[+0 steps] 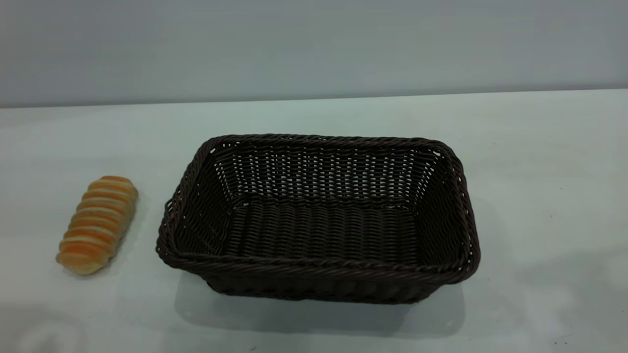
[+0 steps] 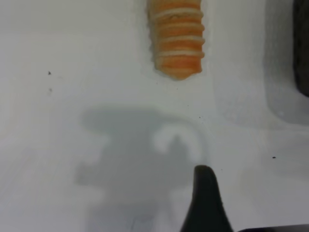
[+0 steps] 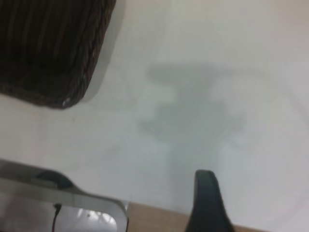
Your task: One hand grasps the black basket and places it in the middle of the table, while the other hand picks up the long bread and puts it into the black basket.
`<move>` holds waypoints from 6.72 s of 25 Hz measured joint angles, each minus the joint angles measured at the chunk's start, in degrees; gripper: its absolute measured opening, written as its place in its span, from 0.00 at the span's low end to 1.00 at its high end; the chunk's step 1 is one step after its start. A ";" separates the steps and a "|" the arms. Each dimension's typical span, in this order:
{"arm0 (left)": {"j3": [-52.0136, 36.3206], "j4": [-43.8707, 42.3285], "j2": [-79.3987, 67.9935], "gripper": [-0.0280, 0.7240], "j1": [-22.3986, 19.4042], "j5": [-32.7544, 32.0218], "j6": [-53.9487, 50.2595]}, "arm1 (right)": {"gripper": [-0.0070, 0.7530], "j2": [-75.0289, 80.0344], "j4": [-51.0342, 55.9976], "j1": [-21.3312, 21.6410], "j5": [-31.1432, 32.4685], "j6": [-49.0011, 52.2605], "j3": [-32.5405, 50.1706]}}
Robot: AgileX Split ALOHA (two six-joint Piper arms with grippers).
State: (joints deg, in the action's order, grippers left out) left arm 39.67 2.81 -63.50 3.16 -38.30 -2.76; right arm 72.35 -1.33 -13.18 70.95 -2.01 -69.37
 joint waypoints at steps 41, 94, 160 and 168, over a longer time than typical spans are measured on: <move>22.87 -0.47 -57.09 0.23 -0.11 10.45 15.79 | 0.72 -17.25 0.50 0.00 0.12 0.00 9.76; 24.26 20.75 -23.24 0.81 10.04 6.76 32.32 | 0.66 -17.25 0.96 0.00 0.12 0.17 9.76; -11.72 2.15 61.38 0.82 5.04 -26.27 8.91 | 0.66 -65.00 0.63 0.00 -5.64 -0.98 42.33; -11.77 2.15 61.38 0.82 5.04 -26.27 8.85 | 0.66 -65.00 0.63 0.00 -5.64 -0.98 42.33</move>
State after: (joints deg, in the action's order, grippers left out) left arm 27.90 4.97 -2.12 8.19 -64.58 6.08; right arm 7.35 -0.71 -13.18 65.31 -2.99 -27.04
